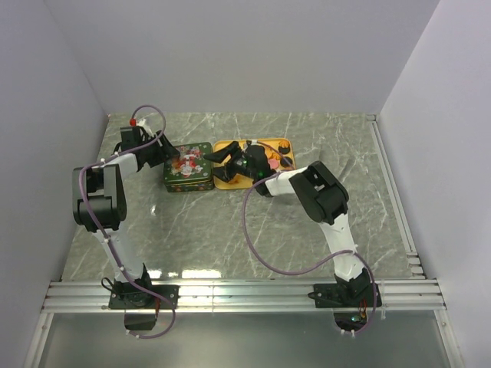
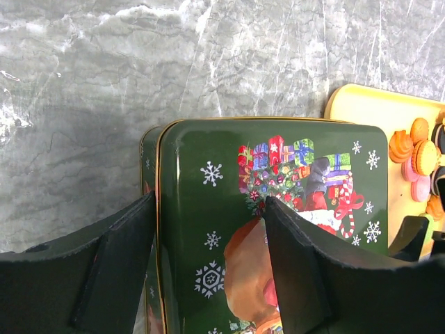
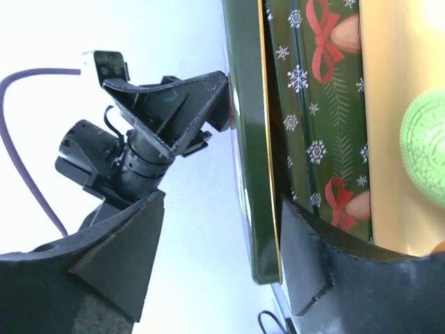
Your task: Pack the cookies
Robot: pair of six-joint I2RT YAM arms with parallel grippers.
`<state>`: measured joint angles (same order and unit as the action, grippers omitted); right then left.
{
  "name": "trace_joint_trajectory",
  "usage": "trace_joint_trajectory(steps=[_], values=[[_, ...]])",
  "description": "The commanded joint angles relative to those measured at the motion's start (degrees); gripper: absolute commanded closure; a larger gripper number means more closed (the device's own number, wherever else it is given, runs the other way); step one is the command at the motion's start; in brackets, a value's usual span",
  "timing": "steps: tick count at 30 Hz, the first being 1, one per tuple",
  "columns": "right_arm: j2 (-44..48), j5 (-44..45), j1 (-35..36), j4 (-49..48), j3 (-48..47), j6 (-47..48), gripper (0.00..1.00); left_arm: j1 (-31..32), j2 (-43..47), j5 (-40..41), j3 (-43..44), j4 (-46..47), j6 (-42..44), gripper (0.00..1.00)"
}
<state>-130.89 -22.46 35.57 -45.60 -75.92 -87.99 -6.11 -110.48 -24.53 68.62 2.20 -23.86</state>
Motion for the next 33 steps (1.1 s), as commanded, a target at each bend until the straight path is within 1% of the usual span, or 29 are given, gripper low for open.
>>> trace_joint_trajectory(steps=[1,3,4,6,7,10,15,20,23,25,26,27,28,31,33], values=[[4.0,0.1,-0.6,8.8,0.2,4.4,0.26,1.3,0.4,-0.4,-2.0,-4.2,0.7,0.33],[5.1,0.0,-0.7,13.3,-0.4,7.6,0.26,1.3,0.8,-0.3,-2.0,-4.3,0.7,0.32],[6.3,0.2,-0.8,18.8,-1.3,8.9,0.25,1.3,0.9,-0.2,-2.0,-4.3,0.8,0.33],[7.5,1.2,-0.9,24.6,-2.1,12.9,0.25,1.4,1.1,0.2,-1.9,-4.4,0.8,0.33],[8.5,1.6,-1.0,28.9,-2.6,14.2,0.25,1.3,1.1,0.2,-1.8,-4.6,0.9,0.33],[11.0,4.2,-1.1,35.9,-2.8,18.5,0.25,1.3,1.2,0.3,-1.6,-4.7,1.0,0.33],[13.4,5.8,-1.9,41.3,-3.4,22.6,0.25,1.3,1.7,0.1,-1.5,-5.0,0.8,0.33],[16.8,6.0,-3.1,42.3,-2.8,25.8,0.28,1.5,2.6,1.5,-1.6,-6.2,1.4,0.32],[17.8,6.1,-3.2,44.5,-6.3,30.1,0.35,1.9,3.3,2.8,-1.5,-6.8,1.9,0.30],[17.3,5.6,-2.8,46.4,-10.3,32.3,0.44,2.4,3.7,3.4,-1.1,-7.5,2.1,0.29],[16.9,4.2,-2.8,46.4,-11.4,32.7,0.47,2.7,3.9,4.0,-0.9,-7.7,2.2,0.29],[15.9,3.2,-2.4,46.3,-13.6,32.8,0.55,3.0,4.0,4.4,-0.8,-8.3,2.3,0.28],[15.4,2.4,-2.3,46.6,-14.9,33.1,0.59,3.9,4.0,4.9,-0.6,-8.8,2.8,0.28],[13.0,0.2,-0.7,47.2,-19.2,33.9,0.70,5.7,4.0,7.1,0.5,-10.6,3.7,0.28],[10.8,-2.1,0.2,47.2,-21.1,34.1,0.76,5.7,4.1,8.0,0.6,-10.9,4.1,0.28]])
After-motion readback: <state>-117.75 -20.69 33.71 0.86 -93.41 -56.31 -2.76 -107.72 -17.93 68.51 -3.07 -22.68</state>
